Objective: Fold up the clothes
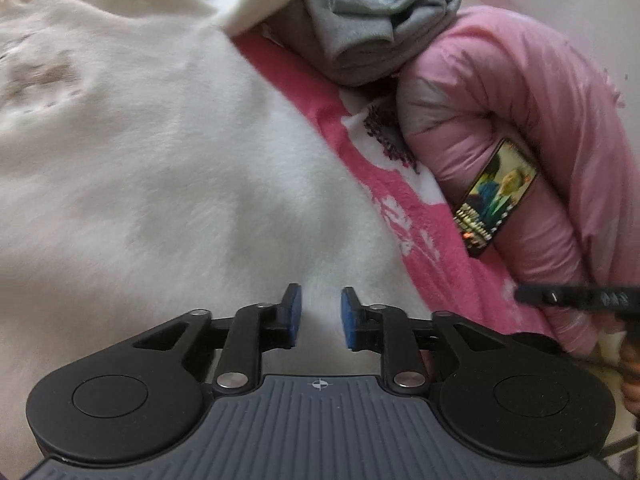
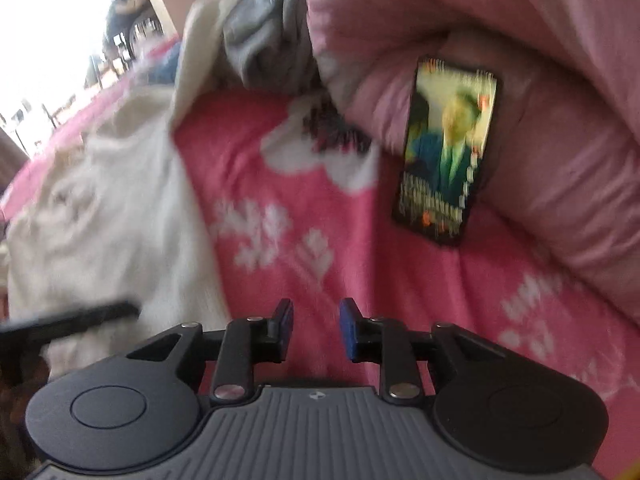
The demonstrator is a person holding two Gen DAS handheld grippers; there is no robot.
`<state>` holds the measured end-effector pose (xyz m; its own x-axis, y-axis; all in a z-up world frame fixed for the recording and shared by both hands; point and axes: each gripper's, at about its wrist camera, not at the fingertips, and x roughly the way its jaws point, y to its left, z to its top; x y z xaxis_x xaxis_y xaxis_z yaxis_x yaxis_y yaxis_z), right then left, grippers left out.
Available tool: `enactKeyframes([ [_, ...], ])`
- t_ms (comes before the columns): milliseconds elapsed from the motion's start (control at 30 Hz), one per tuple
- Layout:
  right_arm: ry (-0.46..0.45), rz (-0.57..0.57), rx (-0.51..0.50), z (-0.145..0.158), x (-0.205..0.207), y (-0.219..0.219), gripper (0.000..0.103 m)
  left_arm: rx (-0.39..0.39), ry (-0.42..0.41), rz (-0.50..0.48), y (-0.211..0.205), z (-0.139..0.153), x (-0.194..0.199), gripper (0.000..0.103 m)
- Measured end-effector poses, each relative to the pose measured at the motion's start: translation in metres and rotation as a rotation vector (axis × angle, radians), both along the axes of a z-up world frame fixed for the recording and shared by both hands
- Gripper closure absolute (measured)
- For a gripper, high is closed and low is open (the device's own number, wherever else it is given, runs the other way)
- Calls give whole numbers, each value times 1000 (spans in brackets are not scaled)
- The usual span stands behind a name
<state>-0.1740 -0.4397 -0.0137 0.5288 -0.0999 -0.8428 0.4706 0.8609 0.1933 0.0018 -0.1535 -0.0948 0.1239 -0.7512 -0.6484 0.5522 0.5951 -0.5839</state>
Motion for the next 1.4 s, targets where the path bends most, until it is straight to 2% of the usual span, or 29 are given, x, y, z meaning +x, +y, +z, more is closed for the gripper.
enactKeyframes([
  [100, -137, 49, 44, 13, 13, 10, 73, -58, 68, 101, 45, 12, -5, 72],
  [167, -208, 109, 84, 18, 28, 22, 73, -61, 91, 198, 86, 17, -13, 70],
  [233, -268, 179, 114, 22, 45, 37, 73, -35, 113, 292, 128, 18, -24, 69],
  [400, -358, 413, 118, 27, 90, 94, 73, 88, 132, 518, 230, 15, -64, 66],
  [500, -414, 565, 164, 25, 112, 132, 72, 111, 159, 605, 259, 2, -77, 66],
  [567, -399, 658, 199, 21, 125, 156, 72, 110, 177, 645, 270, -7, -82, 66],
  [667, -288, 929, 264, 6, 141, 206, 72, 73, 208, 678, 275, -21, -78, 66],
  [733, -193, 1130, 229, -8, 139, 246, 72, 38, 218, 684, 276, -27, -72, 66],
  [800, -112, 1286, 144, -26, 127, 282, 72, 26, 232, 677, 277, -33, -66, 66],
  [900, -24, 1440, 52, -51, 107, 320, 72, 11, 252, 644, 273, -38, -63, 66],
  [1033, -28, 1490, -11, -61, 87, 340, 64, 7, 273, 600, 269, -41, -66, 66],
  [1100, -56, 1509, -15, -61, 79, 343, 50, 3, 306, 599, 267, -41, -65, 67],
  [1167, -83, 1515, -52, -62, 70, 347, 44, 0, 350, 617, 266, -39, -61, 74],
  [1267, -103, 1472, -71, -64, 63, 349, 39, -68, 441, 650, 269, -35, -54, 76],
  [1367, -96, 1377, -69, -71, 61, 352, 39, -132, 466, 641, 266, -27, -49, 76],
  [1400, -90, 1350, -89, -76, 62, 353, 42, -149, 470, 636, 264, -25, -49, 76],
])
